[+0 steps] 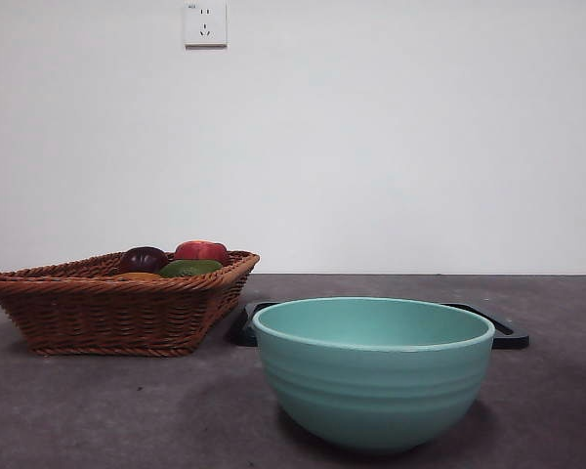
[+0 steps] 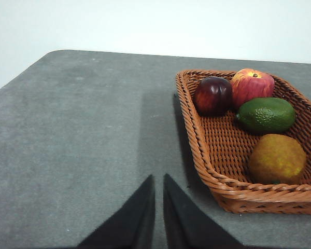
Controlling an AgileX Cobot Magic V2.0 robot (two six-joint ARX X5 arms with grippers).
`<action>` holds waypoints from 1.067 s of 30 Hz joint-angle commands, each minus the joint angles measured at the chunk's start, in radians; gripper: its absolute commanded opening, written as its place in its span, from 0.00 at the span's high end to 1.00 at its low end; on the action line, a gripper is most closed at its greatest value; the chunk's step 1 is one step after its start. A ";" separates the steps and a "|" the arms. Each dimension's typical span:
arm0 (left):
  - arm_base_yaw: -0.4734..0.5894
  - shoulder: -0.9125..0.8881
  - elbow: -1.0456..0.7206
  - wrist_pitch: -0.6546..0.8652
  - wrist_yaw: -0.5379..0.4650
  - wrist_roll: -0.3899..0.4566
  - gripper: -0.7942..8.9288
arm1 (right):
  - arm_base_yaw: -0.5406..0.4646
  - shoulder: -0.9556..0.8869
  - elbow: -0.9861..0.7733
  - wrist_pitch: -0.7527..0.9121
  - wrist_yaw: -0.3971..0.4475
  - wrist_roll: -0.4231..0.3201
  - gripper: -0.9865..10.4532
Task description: Pick up the wifruite, put it on the bowl, pick up the plate, put it on desk
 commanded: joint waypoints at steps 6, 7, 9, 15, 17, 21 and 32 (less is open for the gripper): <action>-0.001 0.000 -0.020 -0.007 0.000 -0.135 0.90 | 0.001 -0.003 -0.005 0.005 -0.007 0.110 0.91; -0.001 0.000 -0.020 -0.008 0.000 -0.135 0.90 | 0.001 -0.003 -0.005 -0.003 -0.011 0.130 0.91; -0.002 0.000 -0.020 -0.008 0.010 -0.136 0.90 | 0.001 -0.003 -0.004 -0.009 -0.015 0.158 0.91; -0.016 0.000 0.014 -0.006 0.041 -0.198 0.90 | 0.002 -0.003 0.025 -0.006 -0.026 0.277 0.91; -0.027 0.000 0.042 -0.006 0.041 -0.247 0.90 | 0.002 -0.003 0.047 -0.011 -0.026 0.316 0.91; -0.054 0.005 0.099 -0.006 0.040 -0.258 0.90 | 0.014 -0.002 0.104 -0.036 -0.026 0.381 0.91; -0.115 0.130 0.328 -0.023 0.102 -0.319 0.90 | 0.090 0.029 0.385 -0.346 -0.074 0.466 0.91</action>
